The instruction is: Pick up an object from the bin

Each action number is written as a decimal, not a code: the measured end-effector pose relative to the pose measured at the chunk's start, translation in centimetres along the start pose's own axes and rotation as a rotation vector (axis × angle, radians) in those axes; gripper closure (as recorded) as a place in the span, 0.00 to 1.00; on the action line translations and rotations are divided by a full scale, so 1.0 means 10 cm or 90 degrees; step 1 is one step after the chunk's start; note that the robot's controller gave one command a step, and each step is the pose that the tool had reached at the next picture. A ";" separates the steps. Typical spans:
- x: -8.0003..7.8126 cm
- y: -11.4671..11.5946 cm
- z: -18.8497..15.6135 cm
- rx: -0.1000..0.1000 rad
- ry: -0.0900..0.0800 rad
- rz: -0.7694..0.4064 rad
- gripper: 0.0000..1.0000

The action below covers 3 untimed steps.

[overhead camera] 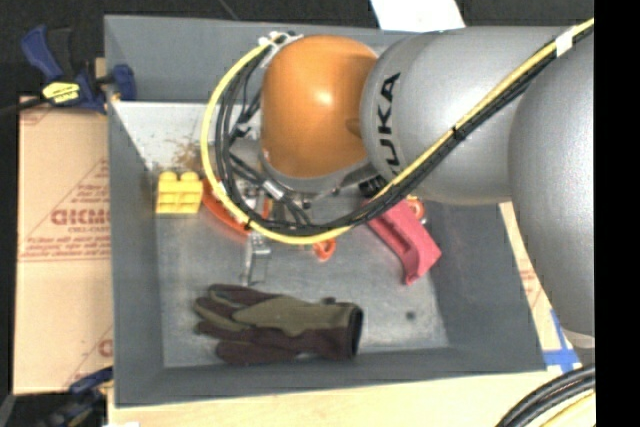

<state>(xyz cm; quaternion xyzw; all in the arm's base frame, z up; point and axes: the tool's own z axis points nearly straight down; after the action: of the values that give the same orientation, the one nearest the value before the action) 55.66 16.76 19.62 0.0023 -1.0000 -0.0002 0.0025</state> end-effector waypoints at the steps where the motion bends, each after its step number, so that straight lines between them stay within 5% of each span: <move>1: -0.02 -0.01 -0.05 -0.001 -0.005 0.003 0.00; 2: 0.65 -0.57 1.28 -0.001 -0.003 -0.038 0.00; 3: 0.61 -0.56 1.26 -0.004 -0.012 -0.024 0.00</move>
Offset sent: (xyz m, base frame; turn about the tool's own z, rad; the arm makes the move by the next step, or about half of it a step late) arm -0.0656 -0.0560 -0.1262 -0.0625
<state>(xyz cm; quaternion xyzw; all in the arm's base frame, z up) 49.51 11.13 7.06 0.0213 -0.9997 -0.0032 -0.0069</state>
